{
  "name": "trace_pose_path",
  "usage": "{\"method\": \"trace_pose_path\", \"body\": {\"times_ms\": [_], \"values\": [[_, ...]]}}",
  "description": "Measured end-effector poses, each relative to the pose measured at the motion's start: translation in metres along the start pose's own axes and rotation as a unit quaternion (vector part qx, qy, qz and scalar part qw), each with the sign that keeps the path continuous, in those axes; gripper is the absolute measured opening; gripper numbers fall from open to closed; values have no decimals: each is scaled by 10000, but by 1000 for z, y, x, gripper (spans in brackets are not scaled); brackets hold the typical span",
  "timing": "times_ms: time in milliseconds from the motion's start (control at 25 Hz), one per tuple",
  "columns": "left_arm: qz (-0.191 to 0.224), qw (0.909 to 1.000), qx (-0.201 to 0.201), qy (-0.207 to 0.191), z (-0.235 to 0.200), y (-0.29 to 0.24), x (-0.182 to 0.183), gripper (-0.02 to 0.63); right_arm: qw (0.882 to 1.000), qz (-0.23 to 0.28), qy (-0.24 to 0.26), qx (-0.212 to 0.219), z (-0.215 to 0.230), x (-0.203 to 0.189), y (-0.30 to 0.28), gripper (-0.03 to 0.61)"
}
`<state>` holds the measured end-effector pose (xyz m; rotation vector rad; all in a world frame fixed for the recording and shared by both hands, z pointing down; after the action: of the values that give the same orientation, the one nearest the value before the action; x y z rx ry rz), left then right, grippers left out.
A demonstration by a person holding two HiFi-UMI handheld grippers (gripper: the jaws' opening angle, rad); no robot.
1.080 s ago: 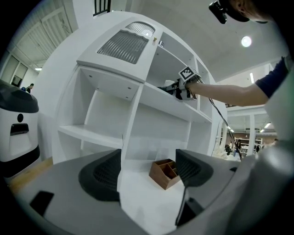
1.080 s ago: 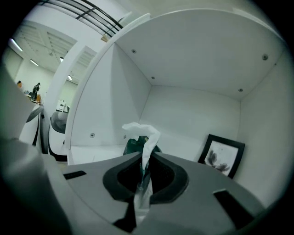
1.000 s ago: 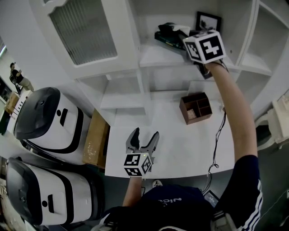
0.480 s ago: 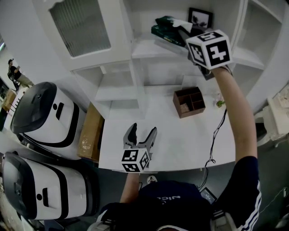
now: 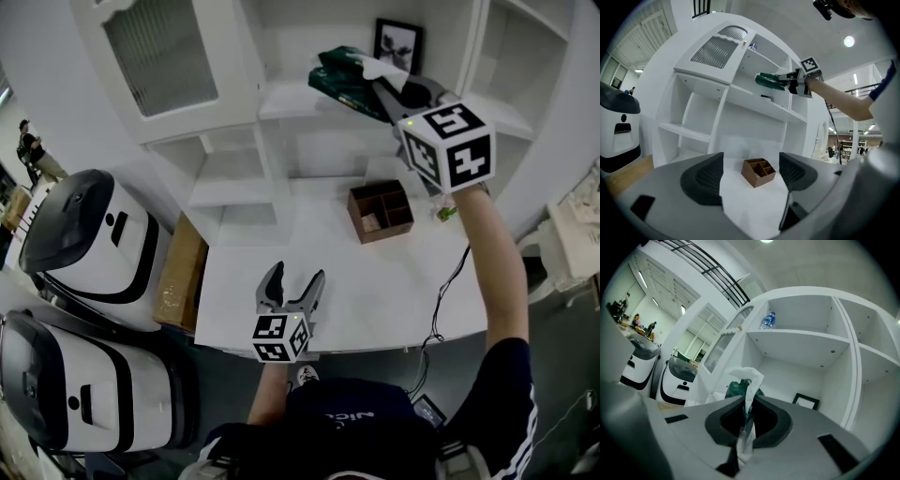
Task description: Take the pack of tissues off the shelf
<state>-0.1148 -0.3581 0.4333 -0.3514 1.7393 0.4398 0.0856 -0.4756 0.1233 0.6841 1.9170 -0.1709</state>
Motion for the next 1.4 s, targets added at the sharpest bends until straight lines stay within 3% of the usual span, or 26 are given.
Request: {"method": "trace_pose_path", "body": {"times_ms": [440, 1040, 1400], "values": [[-112, 9999, -31, 90, 21, 13, -9, 370, 9991, 295, -295, -117, -16, -14, 56, 14], [-428, 9991, -10, -42, 36, 31, -24, 370, 9981, -21, -455, -411, -60, -78, 111, 14], [-355, 9993, 63, -119, 34, 42, -23, 370, 9957, -370, -685, -512, -88, -116, 133, 14]]}}
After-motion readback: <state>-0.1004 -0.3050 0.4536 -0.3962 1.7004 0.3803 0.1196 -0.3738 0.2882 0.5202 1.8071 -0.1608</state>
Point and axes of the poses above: the fingertips, and each gripper's own axes: y backward along the fingers, z to its right, x out of its top, the point moved 6 cm from there along y, backward along the fingers, and after that the axes turned 12 degrees about z, right-handed, at the moved point
